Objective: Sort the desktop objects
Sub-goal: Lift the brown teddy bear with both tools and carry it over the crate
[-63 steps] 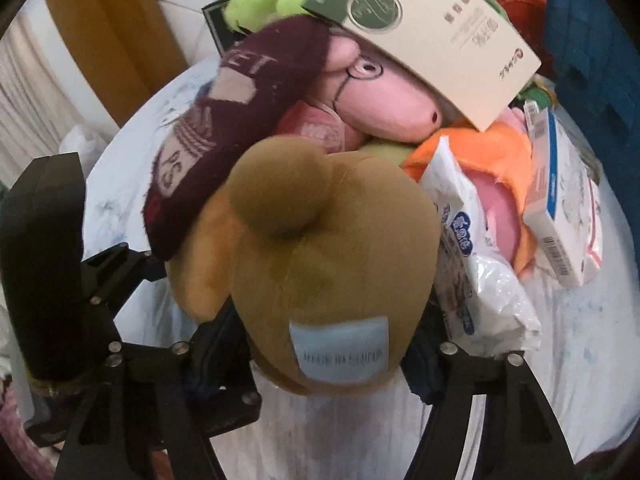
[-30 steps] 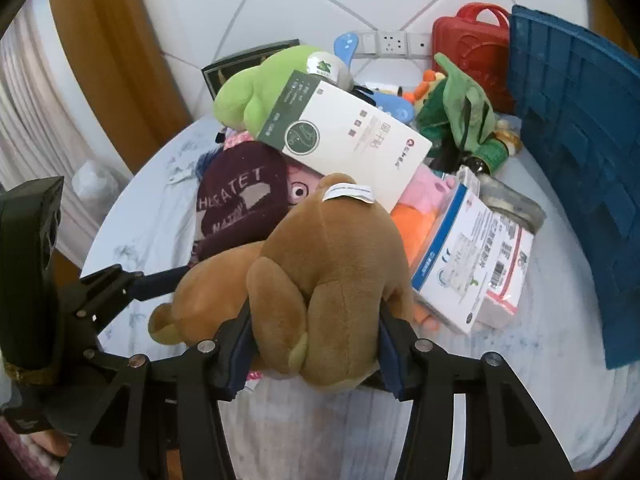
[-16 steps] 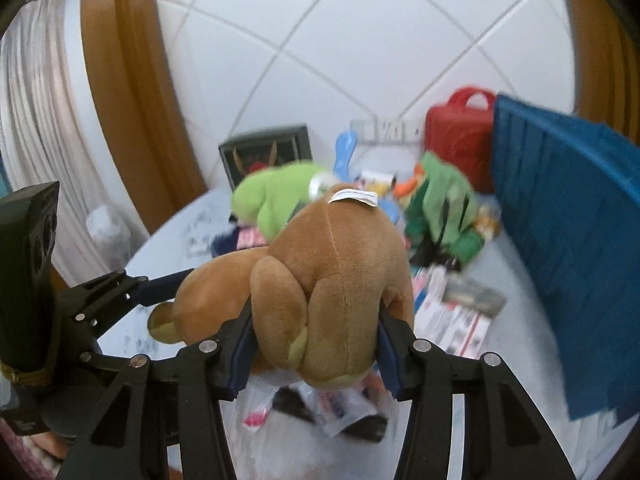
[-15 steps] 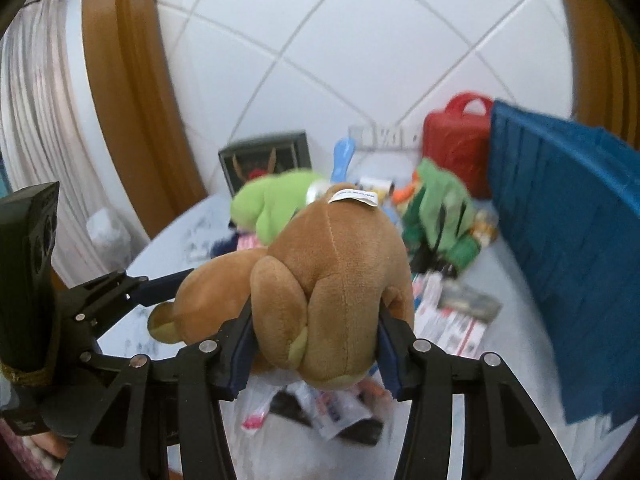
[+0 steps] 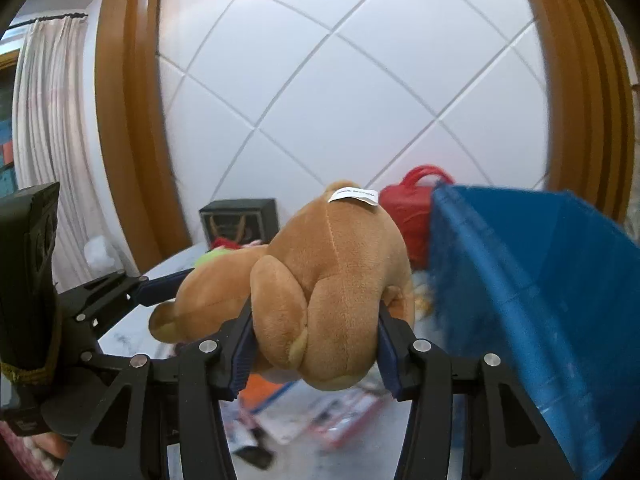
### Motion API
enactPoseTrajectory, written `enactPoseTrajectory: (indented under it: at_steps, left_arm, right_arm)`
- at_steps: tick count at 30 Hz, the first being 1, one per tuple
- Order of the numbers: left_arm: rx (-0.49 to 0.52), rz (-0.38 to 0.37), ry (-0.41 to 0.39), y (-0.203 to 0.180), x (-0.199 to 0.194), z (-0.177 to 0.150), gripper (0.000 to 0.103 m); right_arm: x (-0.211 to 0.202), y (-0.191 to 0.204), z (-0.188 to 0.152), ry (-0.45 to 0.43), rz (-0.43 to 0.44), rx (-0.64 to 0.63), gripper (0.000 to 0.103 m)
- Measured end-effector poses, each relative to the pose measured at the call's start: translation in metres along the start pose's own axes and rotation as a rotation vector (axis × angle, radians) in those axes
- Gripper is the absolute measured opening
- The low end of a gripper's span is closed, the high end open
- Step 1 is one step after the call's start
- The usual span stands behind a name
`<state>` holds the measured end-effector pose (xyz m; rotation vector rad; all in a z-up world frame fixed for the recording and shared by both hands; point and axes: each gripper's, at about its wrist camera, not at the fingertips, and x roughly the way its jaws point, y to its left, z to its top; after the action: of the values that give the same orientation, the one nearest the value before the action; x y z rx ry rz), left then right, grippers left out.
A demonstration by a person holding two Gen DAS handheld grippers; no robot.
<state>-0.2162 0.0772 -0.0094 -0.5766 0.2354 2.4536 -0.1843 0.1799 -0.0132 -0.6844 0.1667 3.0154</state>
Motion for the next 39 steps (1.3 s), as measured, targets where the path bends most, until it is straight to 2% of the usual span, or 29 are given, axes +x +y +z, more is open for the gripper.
enactPoseTrajectory:
  at_steps: [8,14,20,29,34,39]
  left_arm:
    - [0.070,-0.079,-0.078,-0.071,0.012,0.047,0.070]
    - [0.139,-0.160,-0.115,-0.136,0.023,0.070,0.070]
    - [0.176,-0.159,-0.112,-0.210,0.046,0.090,0.070]
    - [0.119,-0.099,-0.018,-0.321,0.093,0.100,0.070]
    - [0.078,-0.082,0.082,-0.354,0.120,0.094,0.070]
    - [0.089,-0.065,0.163,-0.382,0.138,0.085,0.070]
  right_arm:
    - [-0.043,-0.071,0.021,-0.070,-0.072,0.009,0.050]
    - [-0.087,-0.120,0.025,-0.134,-0.178,0.055,0.050]
    - [-0.117,-0.189,0.018,-0.152,-0.202,0.084,0.051]
    - [-0.143,-0.326,0.010,-0.053,-0.124,0.073,0.051]
    - [-0.138,-0.372,-0.002,0.021,-0.087,0.075,0.051]
    - [-0.133,-0.409,-0.019,0.100,-0.069,0.103,0.051]
